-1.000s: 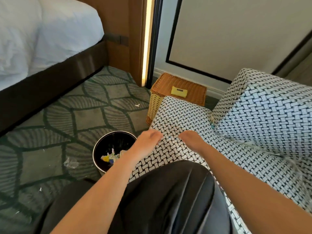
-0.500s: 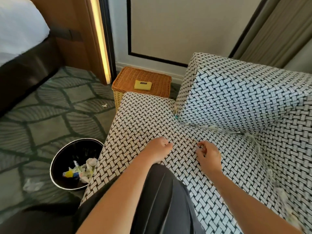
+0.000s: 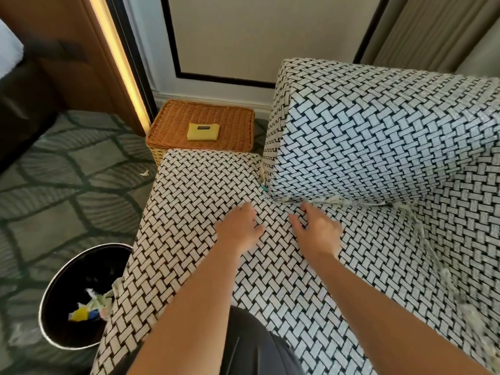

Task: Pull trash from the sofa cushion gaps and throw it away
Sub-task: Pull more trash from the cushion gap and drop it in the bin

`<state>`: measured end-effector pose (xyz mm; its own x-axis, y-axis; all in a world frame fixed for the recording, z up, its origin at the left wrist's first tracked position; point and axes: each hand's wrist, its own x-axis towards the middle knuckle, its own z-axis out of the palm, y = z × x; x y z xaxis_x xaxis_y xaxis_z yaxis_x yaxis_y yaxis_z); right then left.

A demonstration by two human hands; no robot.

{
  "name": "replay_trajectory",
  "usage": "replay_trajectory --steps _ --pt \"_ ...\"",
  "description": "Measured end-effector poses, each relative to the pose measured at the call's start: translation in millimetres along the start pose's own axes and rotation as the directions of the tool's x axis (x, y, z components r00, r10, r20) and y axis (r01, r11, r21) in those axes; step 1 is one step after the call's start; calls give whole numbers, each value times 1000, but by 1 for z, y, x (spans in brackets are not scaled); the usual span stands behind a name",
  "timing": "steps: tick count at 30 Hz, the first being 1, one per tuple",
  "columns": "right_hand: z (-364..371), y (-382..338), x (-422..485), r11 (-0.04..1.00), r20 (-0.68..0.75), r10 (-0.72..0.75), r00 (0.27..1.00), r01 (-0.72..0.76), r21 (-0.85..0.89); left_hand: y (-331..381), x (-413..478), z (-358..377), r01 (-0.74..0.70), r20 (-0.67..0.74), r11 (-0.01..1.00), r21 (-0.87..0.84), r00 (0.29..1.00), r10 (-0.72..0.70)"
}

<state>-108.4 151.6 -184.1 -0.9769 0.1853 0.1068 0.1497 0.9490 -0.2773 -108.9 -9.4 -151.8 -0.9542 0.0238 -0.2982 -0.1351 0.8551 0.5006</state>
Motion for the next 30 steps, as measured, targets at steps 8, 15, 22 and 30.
replay_trajectory --steps 8,15,22,30 --pt "5 -30 26 961 41 238 971 -229 -157 5 44 23 -98 -364 961 -258 931 -3" --pt "11 -35 38 960 89 234 968 -216 -176 13 69 25 -47 -376 996 -76 926 15" --pt "17 -38 50 960 108 273 956 -262 -103 18 77 22 -1 -360 995 -98 932 -34" --pt "22 -38 53 968 84 250 965 -249 -24 20 84 22 1 -398 982 -188 914 -77"
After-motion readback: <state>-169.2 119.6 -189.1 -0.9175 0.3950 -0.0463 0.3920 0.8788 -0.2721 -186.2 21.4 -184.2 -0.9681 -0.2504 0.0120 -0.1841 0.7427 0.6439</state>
